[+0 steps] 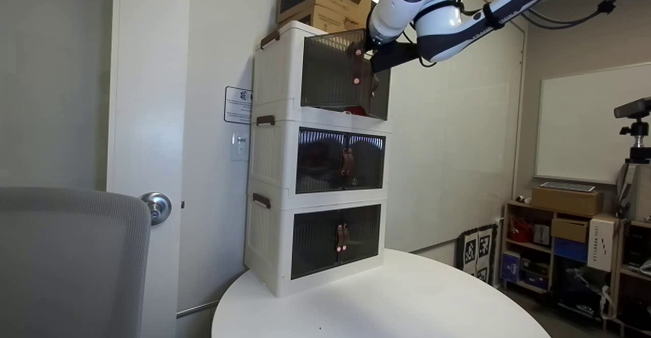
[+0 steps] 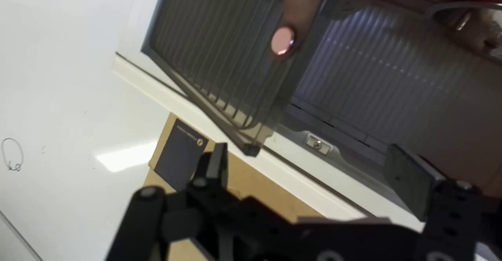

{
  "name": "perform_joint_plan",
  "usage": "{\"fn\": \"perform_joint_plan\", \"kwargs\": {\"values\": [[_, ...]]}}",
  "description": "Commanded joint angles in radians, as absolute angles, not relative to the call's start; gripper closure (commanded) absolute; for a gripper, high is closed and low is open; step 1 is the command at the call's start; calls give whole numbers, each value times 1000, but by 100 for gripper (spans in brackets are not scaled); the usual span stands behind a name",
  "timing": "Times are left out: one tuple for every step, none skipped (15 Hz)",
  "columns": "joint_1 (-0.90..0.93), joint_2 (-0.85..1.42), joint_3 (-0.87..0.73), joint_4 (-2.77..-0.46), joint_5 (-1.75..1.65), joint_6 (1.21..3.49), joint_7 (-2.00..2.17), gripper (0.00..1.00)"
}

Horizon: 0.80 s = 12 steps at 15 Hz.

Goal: Open the doors of the topmost cabinet.

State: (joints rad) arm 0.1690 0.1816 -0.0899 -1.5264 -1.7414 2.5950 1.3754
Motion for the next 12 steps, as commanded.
{"fn": "perform_joint_plan", "kwargs": {"values": [[190,183,-84,-1482,-1680,2430,1251,0],[193,170,-84,-1490,-1671,2390,1232,0],[195,157,-85,-1499,-1663,2354,1217,0],[148,142,-34,-1510,-1660,2319,1200,0],[142,131,-29,-1518,-1657,2292,1188,0],[130,118,-23,-1533,-1648,2271,1174,0],[116,106,-16,-1544,-1629,2271,1159,0],[103,93,-15,-1559,-1616,2264,1150,0],[89,83,-14,-1573,-1596,2284,1144,0],[74,72,-16,-1585,-1574,2293,1133,0],[67,65,-16,-1595,-1564,2276,1127,0],[56,53,-19,-1609,-1556,2274,1121,0]]}}
